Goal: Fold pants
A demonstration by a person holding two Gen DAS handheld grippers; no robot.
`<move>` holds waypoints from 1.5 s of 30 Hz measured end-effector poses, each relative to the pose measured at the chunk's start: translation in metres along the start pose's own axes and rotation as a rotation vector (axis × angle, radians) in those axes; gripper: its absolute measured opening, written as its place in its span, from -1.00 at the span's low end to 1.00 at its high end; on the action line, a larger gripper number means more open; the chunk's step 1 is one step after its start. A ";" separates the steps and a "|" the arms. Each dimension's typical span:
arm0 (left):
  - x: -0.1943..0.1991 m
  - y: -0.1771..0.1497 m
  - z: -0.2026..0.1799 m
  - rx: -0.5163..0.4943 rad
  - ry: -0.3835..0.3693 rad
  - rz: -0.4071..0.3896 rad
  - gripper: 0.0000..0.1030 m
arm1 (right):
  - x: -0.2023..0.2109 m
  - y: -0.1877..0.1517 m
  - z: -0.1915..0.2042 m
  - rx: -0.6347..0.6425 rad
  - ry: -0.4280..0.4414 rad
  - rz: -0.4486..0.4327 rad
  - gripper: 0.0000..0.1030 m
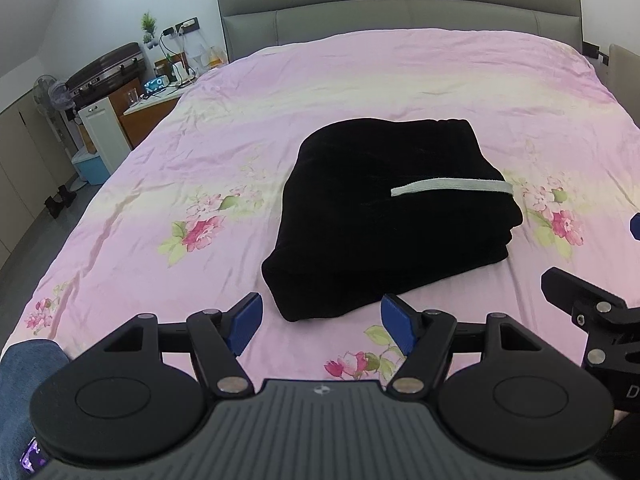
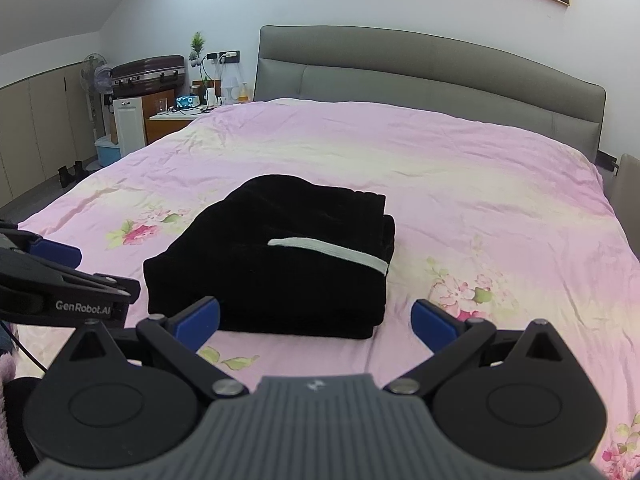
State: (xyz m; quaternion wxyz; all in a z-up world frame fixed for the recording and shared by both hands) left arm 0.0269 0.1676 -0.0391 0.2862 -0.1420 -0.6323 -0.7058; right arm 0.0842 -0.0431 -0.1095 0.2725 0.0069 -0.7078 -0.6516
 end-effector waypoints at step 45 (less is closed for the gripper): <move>0.010 0.007 -0.010 -0.010 -0.004 -0.001 0.55 | 0.011 0.000 -0.013 -0.024 -0.006 -0.018 0.91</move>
Point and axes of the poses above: each gripper's, at about its wrist camera, not at the fingertips, and x roughly against the way its jaws point, z to its left, y to its top, the point moved 1 cm from there along -x, roughly the way its jaws point, and after that the axes turned 11 degrees about -z, right-handed, at the moved point
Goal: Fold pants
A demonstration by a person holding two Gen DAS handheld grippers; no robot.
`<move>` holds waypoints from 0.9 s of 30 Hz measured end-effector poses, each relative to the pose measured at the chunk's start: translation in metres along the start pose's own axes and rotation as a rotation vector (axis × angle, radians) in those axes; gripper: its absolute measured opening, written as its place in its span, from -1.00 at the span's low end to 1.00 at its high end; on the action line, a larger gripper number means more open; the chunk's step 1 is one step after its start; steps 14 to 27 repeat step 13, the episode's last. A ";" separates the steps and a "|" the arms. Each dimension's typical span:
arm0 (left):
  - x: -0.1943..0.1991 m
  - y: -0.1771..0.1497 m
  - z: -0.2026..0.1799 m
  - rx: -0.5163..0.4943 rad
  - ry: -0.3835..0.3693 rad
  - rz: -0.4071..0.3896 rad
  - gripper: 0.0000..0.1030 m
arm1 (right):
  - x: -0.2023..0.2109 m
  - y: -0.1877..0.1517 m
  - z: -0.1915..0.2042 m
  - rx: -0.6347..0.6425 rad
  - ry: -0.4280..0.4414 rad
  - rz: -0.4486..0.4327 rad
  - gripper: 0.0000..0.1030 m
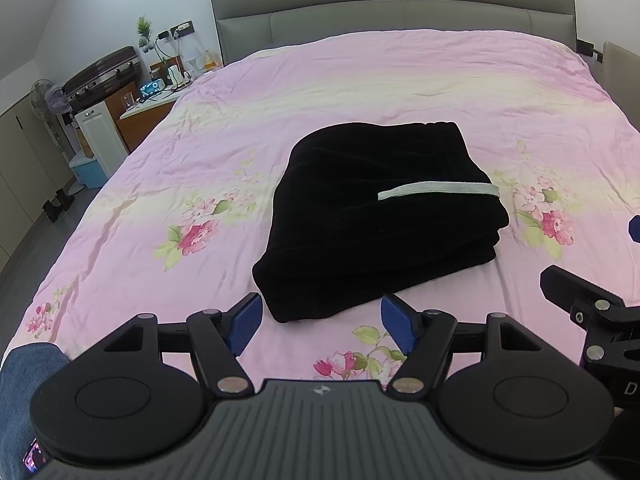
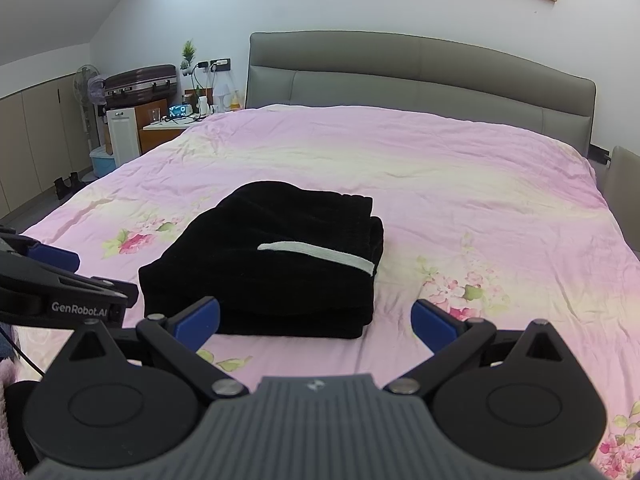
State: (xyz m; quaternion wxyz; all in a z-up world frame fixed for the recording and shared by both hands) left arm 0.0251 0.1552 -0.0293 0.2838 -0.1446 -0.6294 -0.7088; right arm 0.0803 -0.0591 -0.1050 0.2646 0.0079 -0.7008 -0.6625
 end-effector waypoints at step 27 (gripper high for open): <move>0.000 0.004 -0.001 -0.015 -0.004 -0.013 0.55 | 0.000 0.000 0.000 0.004 0.001 -0.001 0.91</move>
Point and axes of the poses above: each gripper's, at about its wrist camera, not at the fingertips, and x roughly against the way its jaws point, z to its left, y to its top, the point moved 1 cm from there along -x, roughly the way its jaws point, and after that the axes turned 11 degrees about -z, right-handed, at the moved point
